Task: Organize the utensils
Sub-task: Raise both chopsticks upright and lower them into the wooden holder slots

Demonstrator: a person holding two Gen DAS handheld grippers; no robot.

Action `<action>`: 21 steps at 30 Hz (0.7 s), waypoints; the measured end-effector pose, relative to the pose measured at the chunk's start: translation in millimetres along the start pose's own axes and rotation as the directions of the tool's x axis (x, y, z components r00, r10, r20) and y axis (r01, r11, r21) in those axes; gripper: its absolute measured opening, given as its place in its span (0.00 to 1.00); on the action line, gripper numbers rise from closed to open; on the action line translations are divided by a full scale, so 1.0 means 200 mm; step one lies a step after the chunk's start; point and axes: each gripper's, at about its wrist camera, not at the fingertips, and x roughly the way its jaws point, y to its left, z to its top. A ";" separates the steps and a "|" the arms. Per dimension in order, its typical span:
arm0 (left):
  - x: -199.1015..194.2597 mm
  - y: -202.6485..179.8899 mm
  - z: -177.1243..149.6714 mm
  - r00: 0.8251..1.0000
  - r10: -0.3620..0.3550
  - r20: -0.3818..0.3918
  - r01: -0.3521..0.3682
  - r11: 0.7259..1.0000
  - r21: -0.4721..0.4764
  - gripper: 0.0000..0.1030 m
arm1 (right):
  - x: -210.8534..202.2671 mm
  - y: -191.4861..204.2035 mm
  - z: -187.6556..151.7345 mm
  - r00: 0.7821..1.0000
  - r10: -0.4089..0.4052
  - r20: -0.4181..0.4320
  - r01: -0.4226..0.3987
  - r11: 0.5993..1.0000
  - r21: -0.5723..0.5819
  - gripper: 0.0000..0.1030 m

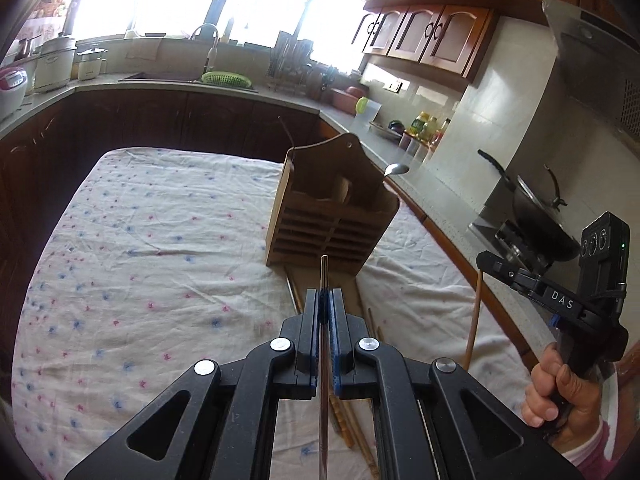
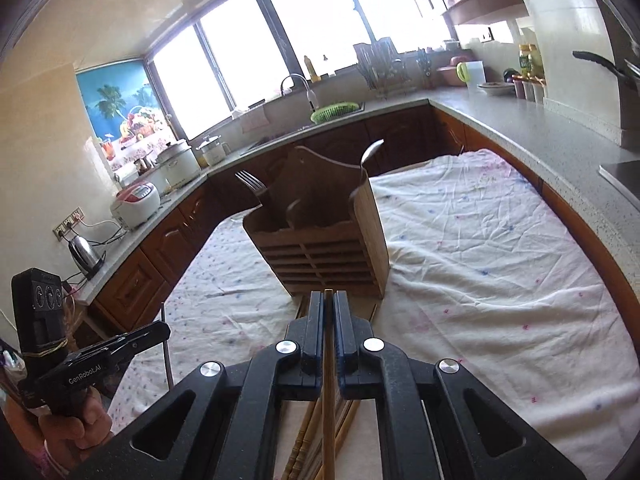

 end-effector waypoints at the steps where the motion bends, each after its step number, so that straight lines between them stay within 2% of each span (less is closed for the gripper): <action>1: -0.04 -0.01 0.00 1.000 -0.007 0.011 0.007 1.000 0.001 0.03 | -0.03 0.01 0.01 1.000 0.004 0.013 -0.004 1.000 -0.003 0.05; 9: -0.20 -0.05 0.00 0.997 -0.031 0.077 0.029 0.999 0.027 0.03 | -0.17 0.06 0.09 0.995 0.016 0.095 -0.014 1.000 -0.022 0.05; 21: -0.19 -0.05 0.03 0.995 -0.026 0.096 0.023 0.999 0.032 0.03 | -0.20 0.07 0.12 0.993 0.024 0.119 -0.020 0.999 -0.031 0.05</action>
